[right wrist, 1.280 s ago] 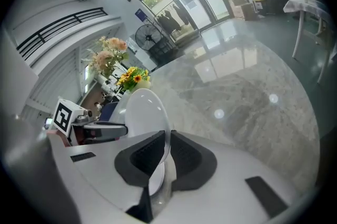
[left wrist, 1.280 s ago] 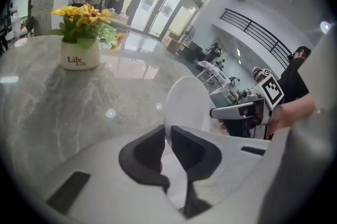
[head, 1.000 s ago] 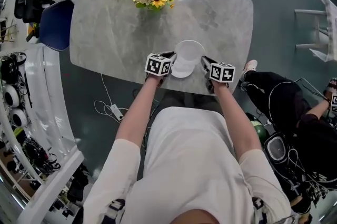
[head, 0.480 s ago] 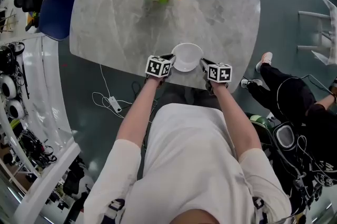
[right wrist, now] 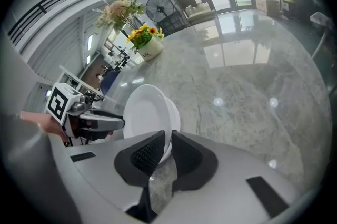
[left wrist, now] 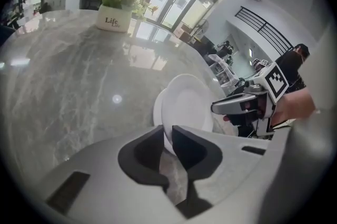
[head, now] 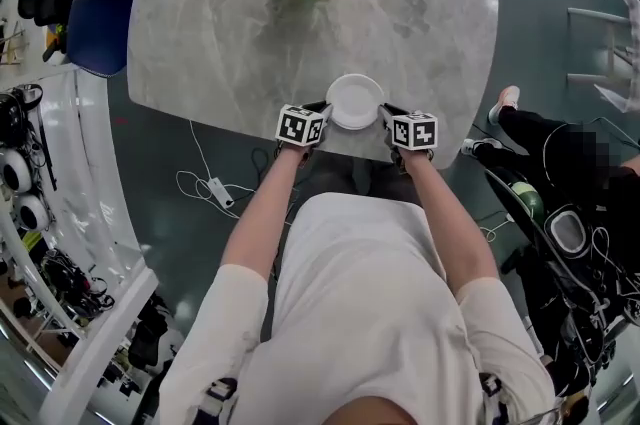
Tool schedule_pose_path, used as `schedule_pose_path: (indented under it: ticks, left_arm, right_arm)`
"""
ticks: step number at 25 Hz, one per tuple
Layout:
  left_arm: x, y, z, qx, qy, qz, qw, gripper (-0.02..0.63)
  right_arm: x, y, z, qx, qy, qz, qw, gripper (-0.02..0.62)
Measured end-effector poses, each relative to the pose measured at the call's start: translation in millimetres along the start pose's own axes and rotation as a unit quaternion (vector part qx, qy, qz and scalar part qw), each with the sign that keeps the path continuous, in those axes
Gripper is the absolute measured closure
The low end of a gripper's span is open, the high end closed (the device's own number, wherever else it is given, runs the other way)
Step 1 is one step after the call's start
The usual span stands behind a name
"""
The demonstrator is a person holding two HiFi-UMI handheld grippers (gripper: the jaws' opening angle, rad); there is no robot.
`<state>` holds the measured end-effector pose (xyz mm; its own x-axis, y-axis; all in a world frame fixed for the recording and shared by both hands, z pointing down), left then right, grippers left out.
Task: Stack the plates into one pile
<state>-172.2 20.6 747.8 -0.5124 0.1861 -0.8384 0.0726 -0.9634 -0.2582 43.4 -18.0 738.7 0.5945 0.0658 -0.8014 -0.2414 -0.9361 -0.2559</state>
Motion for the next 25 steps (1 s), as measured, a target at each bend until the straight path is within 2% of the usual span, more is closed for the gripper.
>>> schedule_pose_path:
  ticks: [11, 13, 16, 20, 25]
  left_arm:
    - [-4, -4, 2, -0.046, 0.011, 0.027, 0.9985, 0.527]
    - [-5, -5, 4, -0.058, 0.013, 0.033, 0.9977, 0.519]
    - [-3, -7, 7, -0.077, 0.019, 0.034, 0.9963, 0.466]
    - [9, -9, 7, -0.087, 0.01, 0.015, 0.9961, 0.469]
    - [38, -4, 2, -0.084, -0.009, -0.03, 0.996, 0.491]
  right_arm:
    - [-10, 0, 8, 0.054, -0.059, 0.023, 0.997, 0.529]
    - [-9, 1, 9, 0.053, -0.064, 0.017, 0.996, 0.504]
    - [-7, 1, 14, 0.058, -0.067, 0.002, 0.996, 0.471]
    - [1, -1, 23, 0.077, -0.068, -0.01, 0.995, 0.471]
    - [26, 4, 37, 0.088, -0.078, -0.036, 0.992, 0.471]
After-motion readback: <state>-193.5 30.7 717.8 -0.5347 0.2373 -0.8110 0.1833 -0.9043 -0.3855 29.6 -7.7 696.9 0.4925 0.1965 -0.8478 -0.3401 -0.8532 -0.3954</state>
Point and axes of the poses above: the fingertips, and each gripper's own axes: x backward along the fingers, z to its left, y out of its top, the point moved 7 cm from there along x, backward along the fingers, and after that the axes turned 4 degrees about z, right-handed, at the moved point
